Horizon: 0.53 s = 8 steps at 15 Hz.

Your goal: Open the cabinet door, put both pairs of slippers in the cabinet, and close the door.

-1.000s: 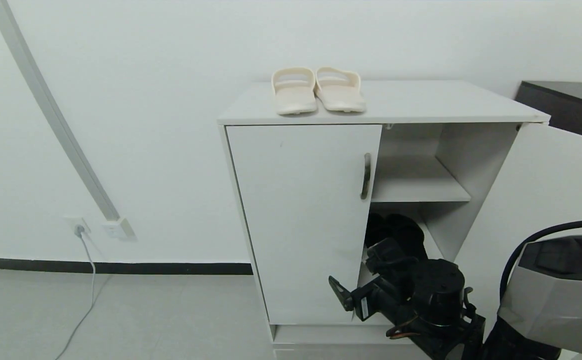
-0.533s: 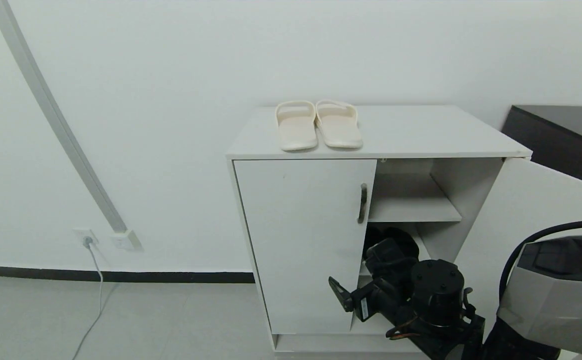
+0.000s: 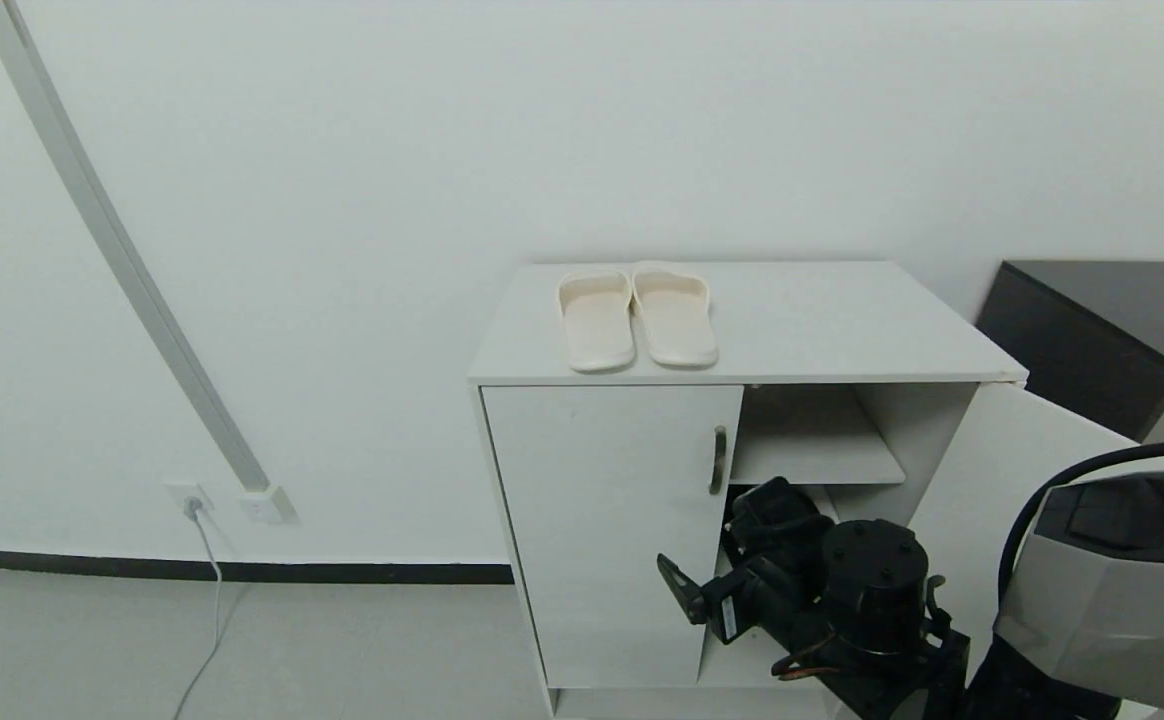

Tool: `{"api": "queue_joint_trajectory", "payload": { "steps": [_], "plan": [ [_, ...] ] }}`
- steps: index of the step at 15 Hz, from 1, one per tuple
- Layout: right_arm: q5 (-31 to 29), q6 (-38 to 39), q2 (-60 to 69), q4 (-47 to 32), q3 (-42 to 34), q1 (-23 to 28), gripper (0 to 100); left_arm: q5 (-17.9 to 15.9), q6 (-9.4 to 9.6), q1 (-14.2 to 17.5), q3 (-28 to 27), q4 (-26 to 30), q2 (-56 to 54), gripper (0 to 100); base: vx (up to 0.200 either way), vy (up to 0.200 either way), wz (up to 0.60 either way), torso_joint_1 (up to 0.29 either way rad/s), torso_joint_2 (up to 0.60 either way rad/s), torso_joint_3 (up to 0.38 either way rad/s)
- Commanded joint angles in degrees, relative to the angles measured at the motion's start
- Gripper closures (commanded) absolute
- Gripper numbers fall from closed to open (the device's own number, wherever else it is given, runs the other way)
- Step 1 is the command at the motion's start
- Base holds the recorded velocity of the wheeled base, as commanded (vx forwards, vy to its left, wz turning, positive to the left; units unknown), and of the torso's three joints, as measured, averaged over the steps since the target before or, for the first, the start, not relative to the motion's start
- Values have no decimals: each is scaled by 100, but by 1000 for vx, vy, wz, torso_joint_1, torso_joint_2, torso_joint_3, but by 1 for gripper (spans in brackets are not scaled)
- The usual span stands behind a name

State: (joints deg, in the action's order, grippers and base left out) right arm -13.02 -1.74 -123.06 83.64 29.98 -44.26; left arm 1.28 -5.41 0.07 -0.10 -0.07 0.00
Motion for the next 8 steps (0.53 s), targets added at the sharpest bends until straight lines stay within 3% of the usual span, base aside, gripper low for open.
{"api": "queue_joint_trajectory", "payload": {
  "steps": [1,8],
  "plan": [
    [10,-1,-7,3,-1,-3,0,4,-4,1,1,-1,0,100,0,0,0,212,-540,-300],
    [10,-1,-7,82,-45,-3,0,4,-4,1,1,-1,0,100,0,0,0,253,-577,-325]
  ]
}}
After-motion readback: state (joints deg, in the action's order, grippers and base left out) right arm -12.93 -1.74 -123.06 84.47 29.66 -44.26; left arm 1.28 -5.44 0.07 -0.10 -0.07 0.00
